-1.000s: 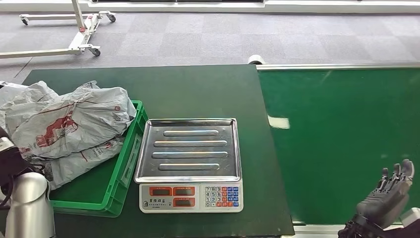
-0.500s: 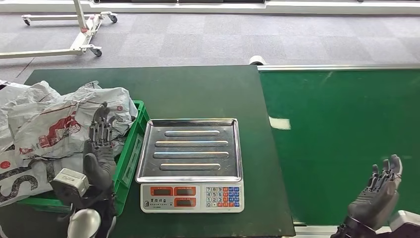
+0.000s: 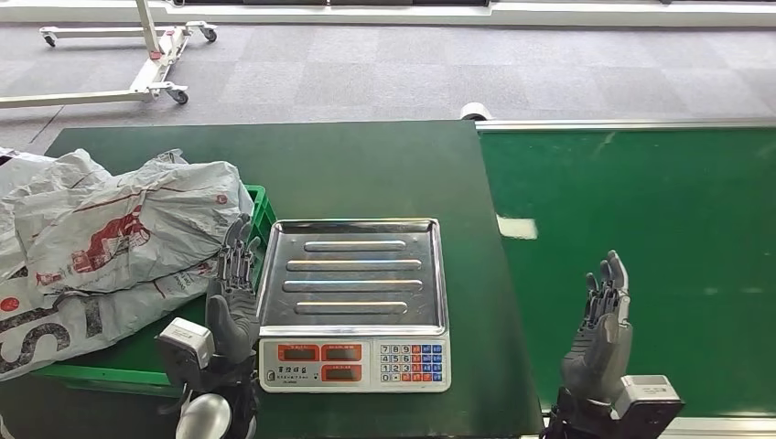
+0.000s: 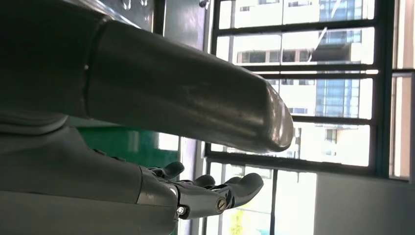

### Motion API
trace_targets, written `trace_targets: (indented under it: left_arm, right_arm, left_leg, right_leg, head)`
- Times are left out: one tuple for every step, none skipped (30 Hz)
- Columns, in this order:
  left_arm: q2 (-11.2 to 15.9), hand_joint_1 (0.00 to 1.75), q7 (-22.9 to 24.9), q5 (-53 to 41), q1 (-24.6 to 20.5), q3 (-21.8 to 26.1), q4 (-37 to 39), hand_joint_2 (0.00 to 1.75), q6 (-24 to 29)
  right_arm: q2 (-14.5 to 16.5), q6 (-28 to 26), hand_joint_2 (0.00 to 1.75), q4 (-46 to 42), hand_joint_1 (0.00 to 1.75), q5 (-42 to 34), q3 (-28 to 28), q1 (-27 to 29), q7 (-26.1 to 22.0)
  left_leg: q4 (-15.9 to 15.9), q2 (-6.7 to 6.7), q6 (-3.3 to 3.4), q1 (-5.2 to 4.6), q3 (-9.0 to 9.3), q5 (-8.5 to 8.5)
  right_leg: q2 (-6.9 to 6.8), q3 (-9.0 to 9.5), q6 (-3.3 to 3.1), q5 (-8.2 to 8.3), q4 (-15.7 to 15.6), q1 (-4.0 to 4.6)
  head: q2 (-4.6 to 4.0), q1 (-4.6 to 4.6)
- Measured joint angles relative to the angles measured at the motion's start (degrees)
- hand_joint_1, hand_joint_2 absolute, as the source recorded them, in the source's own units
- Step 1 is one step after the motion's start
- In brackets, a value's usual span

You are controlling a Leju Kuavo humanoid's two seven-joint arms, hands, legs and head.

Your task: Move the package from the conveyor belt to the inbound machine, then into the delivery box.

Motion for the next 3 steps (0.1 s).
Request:
trace_targets:
  left_arm:
    - [0.0, 0.0, -0.16, -0.11, 0.14, 0.01, -0.21, 0.0, 0.71]
    - [0.0, 0.0, -0.29, -0.22, 0.28, 0.01, -0.44, 0.0, 1.4]
    - [0.0, 0.0, -0.34, -0.29, 0.35, 0.02, -0.55, 0.0, 1.73]
  right_arm:
    - [-0.03, -0.75, 0.0, 0.21, 0.0, 0.38, 1.05, -0.11, -0.08]
    - [-0.08, -1.45, 0.0, 0.45, 0.0, 0.61, 1.94, -0.25, -0.14]
    - [-0.11, -1.8, 0.0, 0.57, 0.0, 0.74, 2.37, -0.32, -0.16]
  left_leg:
    - [0.0, -0.01, 0.0, 0.0, 0.0, 0.0]
    - [0.0, -0.02, 0.0, 0.0, -0.01, 0.0]
    - [0.0, -0.03, 0.0, 0.0, -0.01, 0.0]
  right_leg:
    - [-0.01, 0.0, 0.0, 0.0, 0.0, 0.0]
    - [-0.02, 0.01, 0.0, 0.0, 0.0, 0.0]
    - [-0.03, 0.01, 0.0, 0.0, 0.0, 0.0]
  head:
    - [0.0, 0.01]
    - [0.0, 0.01]
    - [0.0, 0.01]
